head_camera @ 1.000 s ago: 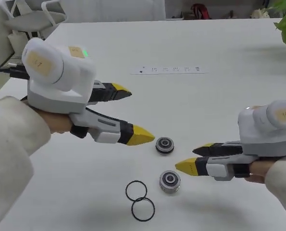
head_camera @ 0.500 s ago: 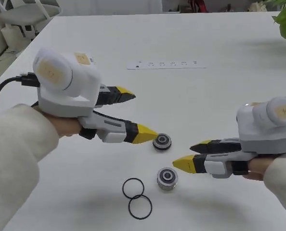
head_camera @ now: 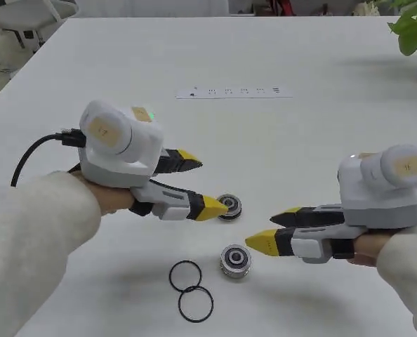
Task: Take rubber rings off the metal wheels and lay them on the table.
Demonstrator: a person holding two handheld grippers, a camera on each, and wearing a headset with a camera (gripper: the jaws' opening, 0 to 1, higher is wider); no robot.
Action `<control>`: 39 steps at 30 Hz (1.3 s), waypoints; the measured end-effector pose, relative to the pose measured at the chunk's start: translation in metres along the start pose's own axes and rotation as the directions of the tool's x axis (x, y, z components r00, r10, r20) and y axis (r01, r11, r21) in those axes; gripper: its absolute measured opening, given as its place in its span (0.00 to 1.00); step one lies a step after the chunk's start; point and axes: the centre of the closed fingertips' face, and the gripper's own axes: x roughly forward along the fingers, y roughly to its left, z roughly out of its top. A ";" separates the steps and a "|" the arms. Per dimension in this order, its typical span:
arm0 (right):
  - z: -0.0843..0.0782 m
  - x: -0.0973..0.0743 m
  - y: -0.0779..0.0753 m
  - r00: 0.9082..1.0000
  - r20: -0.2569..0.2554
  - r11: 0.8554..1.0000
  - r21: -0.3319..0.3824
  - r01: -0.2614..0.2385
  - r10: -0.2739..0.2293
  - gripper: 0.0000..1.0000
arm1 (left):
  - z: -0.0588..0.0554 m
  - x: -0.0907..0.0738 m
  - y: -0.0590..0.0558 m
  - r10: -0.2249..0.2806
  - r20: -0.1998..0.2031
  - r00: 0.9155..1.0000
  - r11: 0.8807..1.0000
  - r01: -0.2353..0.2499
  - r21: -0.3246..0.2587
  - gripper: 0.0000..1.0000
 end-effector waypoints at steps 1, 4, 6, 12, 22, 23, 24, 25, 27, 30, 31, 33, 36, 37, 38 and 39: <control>0.000 0.000 0.000 1.000 -0.001 1.000 -0.001 0.001 -0.001 0.43 | -0.001 0.001 0.001 0.000 0.001 1.000 1.000 0.000 -0.002 0.54; -0.001 0.000 -0.002 1.000 0.001 1.000 -0.007 0.003 -0.003 0.43 | -0.006 0.006 0.000 -0.007 0.004 1.000 1.000 0.007 -0.017 0.49; 0.000 0.001 -0.003 1.000 0.005 1.000 -0.011 0.006 -0.005 0.42 | -0.010 0.010 0.000 -0.007 -0.002 1.000 1.000 0.007 -0.017 0.46; 0.000 0.001 -0.005 1.000 0.009 1.000 -0.014 0.011 -0.011 0.42 | -0.011 0.020 0.002 -0.009 0.003 1.000 1.000 0.009 -0.006 0.37; 0.001 0.001 -0.008 1.000 0.014 1.000 -0.009 0.023 -0.023 0.41 | -0.021 0.036 0.000 -0.026 -0.026 0.999 0.999 0.027 0.019 0.25; 0.001 0.001 -0.008 1.000 0.014 1.000 -0.009 0.024 -0.024 0.41 | -0.022 0.038 0.000 -0.025 -0.029 0.999 0.999 0.025 0.020 0.25; 0.001 0.001 -0.008 1.000 0.015 1.000 -0.010 0.024 -0.024 0.41 | -0.022 0.038 -0.001 -0.024 -0.027 0.999 0.999 0.025 0.023 0.23; 0.002 0.001 -0.007 1.000 0.015 1.000 -0.010 0.024 -0.024 0.41 | -0.022 0.039 -0.001 -0.028 -0.020 0.999 0.999 0.029 0.025 0.22; 0.002 0.001 -0.007 1.000 0.015 1.000 -0.011 0.025 -0.025 0.41 | -0.022 0.041 -0.002 -0.036 -0.019 0.999 0.999 0.036 0.020 0.20; 0.001 0.001 -0.007 1.000 0.013 1.000 -0.011 0.024 -0.024 0.41 | -0.024 0.045 0.000 -0.035 -0.013 0.999 0.999 0.035 0.011 0.19; 0.001 0.001 -0.006 1.000 0.012 1.000 -0.011 0.024 -0.024 0.41 | -0.024 0.045 0.001 -0.034 -0.010 0.999 0.999 0.034 -0.001 0.19; 0.001 0.001 -0.006 1.000 0.011 1.000 -0.011 0.024 -0.024 0.40 | -0.026 0.046 0.001 -0.034 -0.011 0.999 0.999 0.034 -0.006 0.19; 0.001 0.002 -0.007 1.000 0.010 1.000 -0.013 0.024 -0.024 0.40 | -0.031 0.047 0.001 -0.032 -0.029 0.999 0.999 0.032 -0.001 0.17; 0.001 0.002 -0.007 1.000 0.010 1.000 -0.014 0.024 -0.024 0.40 | -0.029 0.047 0.001 -0.034 -0.012 0.999 0.999 0.034 -0.014 0.17; 0.001 0.002 -0.006 1.000 0.010 1.000 -0.015 0.025 -0.025 0.40 | -0.030 0.047 0.001 -0.036 -0.017 0.999 0.999 0.036 -0.012 0.16; 0.001 0.003 -0.007 1.000 0.010 1.000 -0.017 0.026 -0.026 0.40 | -0.030 0.047 0.001 -0.037 -0.013 0.999 0.999 0.037 -0.013 0.15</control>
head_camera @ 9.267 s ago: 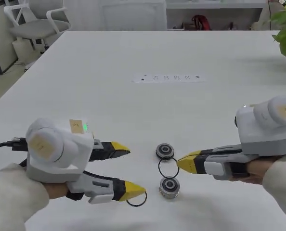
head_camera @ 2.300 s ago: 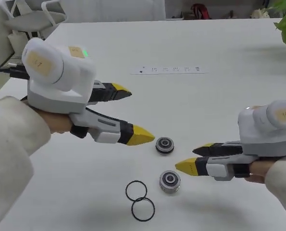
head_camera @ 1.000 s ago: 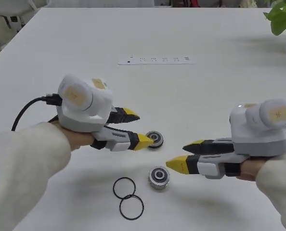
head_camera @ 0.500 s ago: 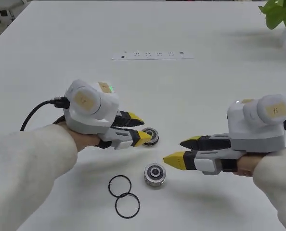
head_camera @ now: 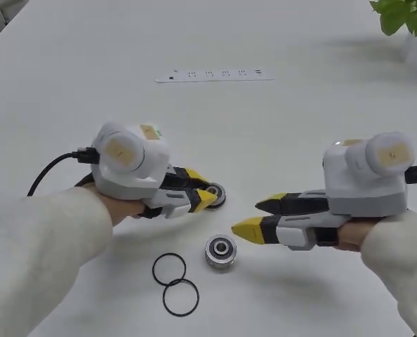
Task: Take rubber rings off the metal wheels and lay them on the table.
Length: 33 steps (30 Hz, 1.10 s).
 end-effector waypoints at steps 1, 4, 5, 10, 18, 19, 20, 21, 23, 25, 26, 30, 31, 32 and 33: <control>0.000 0.001 0.000 1.000 0.000 1.000 -0.003 0.003 -0.003 0.40 | 0.000 0.000 0.000 0.004 0.002 1.000 1.000 -0.004 0.007 0.15; -0.001 0.004 0.001 1.000 -0.005 1.000 -0.020 0.003 -0.003 0.40 | 0.000 0.000 0.001 0.008 0.005 1.000 1.000 -0.008 0.010 0.14; -0.002 0.006 0.002 1.000 -0.010 1.000 -0.030 -0.003 0.003 0.40 | 0.001 0.000 0.000 0.009 0.006 1.000 1.000 -0.009 0.008 0.14; 0.001 0.012 0.001 1.000 -0.023 0.995 -0.104 0.007 -0.010 0.39 | -0.001 -0.003 -0.006 -0.008 0.013 1.000 1.000 0.008 -0.004 0.14; 0.008 0.026 -0.011 0.999 -0.019 0.987 -0.155 0.044 -0.047 0.32 | -0.003 -0.006 -0.013 -0.022 0.026 0.999 1.000 0.023 -0.022 0.14; 0.006 0.028 -0.011 0.998 -0.030 0.985 -0.169 0.042 -0.048 0.32 | -0.003 -0.006 -0.013 -0.022 0.026 0.999 0.999 0.022 -0.022 0.14; 0.005 0.031 -0.011 0.998 -0.041 0.980 -0.194 0.044 -0.053 0.31 | -0.003 -0.006 -0.013 -0.022 0.026 0.999 1.000 0.022 -0.022 0.14; 0.005 0.032 -0.011 0.997 -0.045 0.978 -0.205 0.045 -0.055 0.31 | -0.003 -0.007 -0.014 -0.022 0.026 0.999 1.000 0.022 -0.020 0.14; 0.005 0.036 -0.009 0.998 -0.050 0.973 -0.229 0.035 -0.047 0.29 | -0.002 -0.007 -0.015 -0.023 0.029 0.999 1.000 0.023 -0.021 0.14; 0.006 0.042 -0.010 0.997 -0.058 0.968 -0.248 0.032 -0.048 0.28 | -0.003 -0.008 -0.017 -0.029 0.033 0.999 0.999 0.029 -0.020 0.14; 0.005 0.044 -0.011 0.997 -0.061 0.968 -0.251 0.031 -0.048 0.28 | -0.003 -0.008 -0.017 -0.030 0.033 0.999 0.999 0.031 -0.019 0.14; 0.003 0.049 -0.013 0.996 -0.076 0.960 -0.278 0.024 -0.047 0.26 | -0.002 -0.009 -0.019 -0.034 0.036 0.999 0.999 0.035 -0.018 0.14; 0.003 0.049 -0.013 0.996 -0.074 0.960 -0.278 0.024 -0.046 0.26 | -0.002 -0.009 -0.019 -0.035 0.036 0.999 0.999 0.036 -0.018 0.14; 0.004 0.049 -0.013 0.997 -0.069 0.962 -0.273 0.024 -0.045 0.26 | -0.002 -0.009 -0.019 -0.035 0.037 0.999 0.999 0.035 -0.017 0.14; 0.005 0.049 -0.013 0.997 -0.066 0.962 -0.271 0.024 -0.044 0.26 | -0.002 -0.009 -0.020 -0.035 0.038 0.999 0.999 0.035 -0.017 0.14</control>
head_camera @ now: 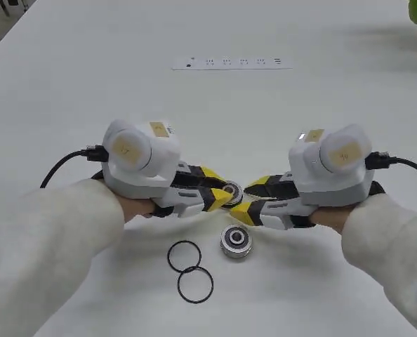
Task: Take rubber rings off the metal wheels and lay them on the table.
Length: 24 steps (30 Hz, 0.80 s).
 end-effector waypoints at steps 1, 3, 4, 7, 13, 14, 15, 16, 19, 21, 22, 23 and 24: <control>0.001 0.000 -0.001 1.000 0.003 1.000 0.003 -0.001 0.001 0.26 | 0.000 0.000 0.000 -0.001 0.002 1.000 1.000 0.001 0.000 0.14; 0.001 -0.001 -0.004 1.000 0.009 1.000 0.004 0.005 -0.005 0.25 | 0.000 0.000 -0.001 -0.002 0.006 1.000 1.000 0.002 -0.002 0.14; 0.001 -0.001 -0.004 1.000 0.010 1.000 0.002 0.005 -0.005 0.25 | 0.000 0.000 -0.001 -0.002 0.007 1.000 1.000 0.002 -0.003 0.14; 0.000 0.000 -0.001 1.000 0.008 1.000 -0.005 -0.002 0.002 0.22 | 0.001 0.000 -0.002 0.000 0.007 1.000 1.000 0.000 -0.004 0.14; 0.001 -0.001 0.002 1.000 0.004 1.000 -0.025 -0.015 0.015 0.19 | 0.000 -0.001 -0.004 0.019 0.017 1.000 1.000 -0.019 -0.014 0.14; 0.000 -0.002 0.002 1.000 0.003 0.999 -0.028 -0.017 0.017 0.19 | 0.000 -0.001 -0.003 0.021 0.019 1.000 1.000 -0.020 -0.015 0.14; 0.000 -0.002 0.003 1.000 0.002 0.999 -0.030 -0.018 0.018 0.19 | 0.000 -0.001 -0.003 0.021 0.021 1.000 1.000 -0.020 -0.016 0.14; 0.000 -0.002 0.003 1.000 0.000 0.999 -0.032 -0.020 0.020 0.19 | 0.000 -0.001 -0.003 0.020 0.022 1.000 1.000 -0.020 -0.015 0.14; 0.000 -0.002 0.004 1.000 -0.002 0.999 -0.041 -0.022 0.022 0.18 | 0.000 -0.002 -0.004 0.019 0.020 1.000 1.000 -0.019 -0.014 0.14; 0.000 -0.003 0.004 1.000 -0.003 0.999 -0.046 -0.023 0.023 0.17 | 0.000 -0.002 -0.004 0.020 0.019 1.000 1.000 -0.020 -0.013 0.14; -0.001 -0.003 0.005 1.000 -0.003 0.999 -0.046 -0.024 0.024 0.17 | 0.000 -0.002 -0.004 0.021 0.019 1.000 1.000 -0.021 -0.014 0.14; -0.001 -0.004 0.004 1.000 -0.004 0.998 -0.049 -0.025 0.025 0.16 | 0.000 -0.002 -0.004 0.023 0.019 1.000 1.000 -0.023 -0.015 0.14; -0.001 -0.005 0.004 1.000 -0.006 0.998 -0.050 -0.026 0.026 0.15 | -0.001 -0.002 -0.004 0.028 0.020 0.999 0.999 -0.028 -0.016 0.14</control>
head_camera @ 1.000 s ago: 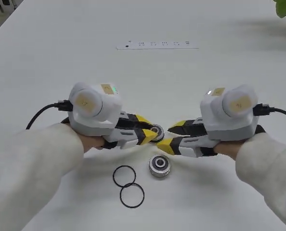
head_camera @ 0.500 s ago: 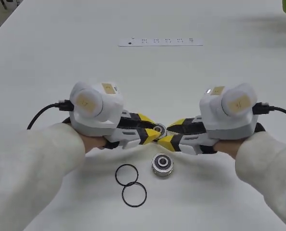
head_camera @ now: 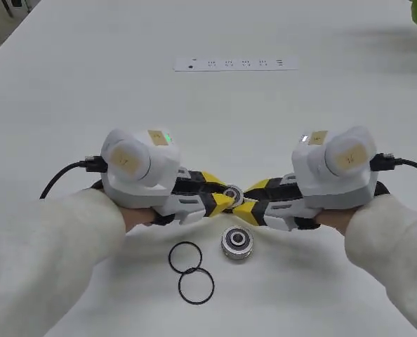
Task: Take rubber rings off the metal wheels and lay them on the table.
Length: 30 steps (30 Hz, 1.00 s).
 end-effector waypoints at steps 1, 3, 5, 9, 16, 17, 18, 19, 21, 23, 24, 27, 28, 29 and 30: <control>0.000 -0.001 0.000 1.000 -0.001 1.000 -0.003 -0.002 0.002 0.13 | 0.000 0.000 0.000 0.003 0.001 1.000 1.000 -0.003 -0.001 0.14; -0.002 -0.002 0.000 1.000 -0.004 1.000 -0.001 -0.003 0.003 0.11 | 0.000 0.000 0.001 0.011 0.004 1.000 1.000 -0.011 -0.005 0.14; -0.002 -0.002 0.000 1.000 -0.005 1.000 -0.001 -0.003 0.003 0.10 | -0.001 0.000 0.001 0.015 0.004 1.000 1.000 -0.015 -0.007 0.14; -0.003 -0.003 -0.003 1.000 -0.016 1.000 -0.026 0.012 -0.013 0.03 | -0.001 0.000 0.002 0.017 -0.001 1.000 1.000 -0.017 -0.011 0.14; -0.005 -0.003 -0.003 0.999 -0.024 1.000 -0.009 0.027 -0.028 0.00 | -0.003 -0.001 -0.001 0.018 -0.003 1.000 1.000 -0.018 -0.004 0.14; -0.005 -0.003 -0.003 0.999 -0.026 1.000 0.001 0.027 -0.027 0.00 | -0.003 -0.001 -0.001 0.019 -0.003 1.000 1.000 -0.019 -0.003 0.14; -0.005 -0.003 -0.003 0.999 -0.027 1.000 0.015 0.028 -0.027 0.00 | -0.003 -0.001 -0.001 0.019 -0.003 1.000 1.000 -0.019 -0.002 0.14; -0.006 -0.004 -0.002 0.999 -0.028 0.999 0.041 0.030 -0.029 0.00 | -0.003 -0.001 -0.001 0.020 -0.002 1.000 1.000 -0.020 -0.001 0.14; -0.006 -0.004 -0.004 0.999 -0.029 0.996 0.089 0.029 -0.027 0.00 | -0.003 -0.001 -0.002 0.021 0.000 1.000 1.000 -0.021 0.000 0.14; -0.006 -0.005 -0.006 0.999 -0.023 0.993 0.113 0.030 -0.028 0.00 | -0.003 -0.001 -0.002 0.022 0.002 1.000 1.000 -0.022 0.001 0.14; -0.006 -0.006 -0.006 0.999 -0.018 0.990 0.138 0.028 -0.026 0.00 | -0.003 -0.002 -0.002 0.021 0.004 1.000 1.000 -0.021 0.000 0.14; -0.005 -0.007 -0.004 1.000 0.002 0.977 0.213 0.019 -0.020 0.00 | -0.003 -0.002 -0.002 0.021 0.006 1.000 1.000 -0.021 0.001 0.14; -0.004 -0.008 -0.005 1.000 0.014 0.973 0.228 0.017 -0.021 0.00 | -0.003 -0.002 -0.002 0.021 0.007 1.000 1.000 -0.021 0.000 0.14; -0.003 -0.009 -0.005 1.000 0.020 0.969 0.245 0.015 -0.021 0.00 | -0.003 -0.002 -0.002 0.021 0.007 1.000 1.000 -0.021 0.000 0.14; -0.003 -0.009 -0.007 0.999 0.025 0.962 0.271 0.013 -0.020 0.00 | -0.003 -0.002 -0.002 0.021 0.007 1.000 1.000 -0.021 0.000 0.14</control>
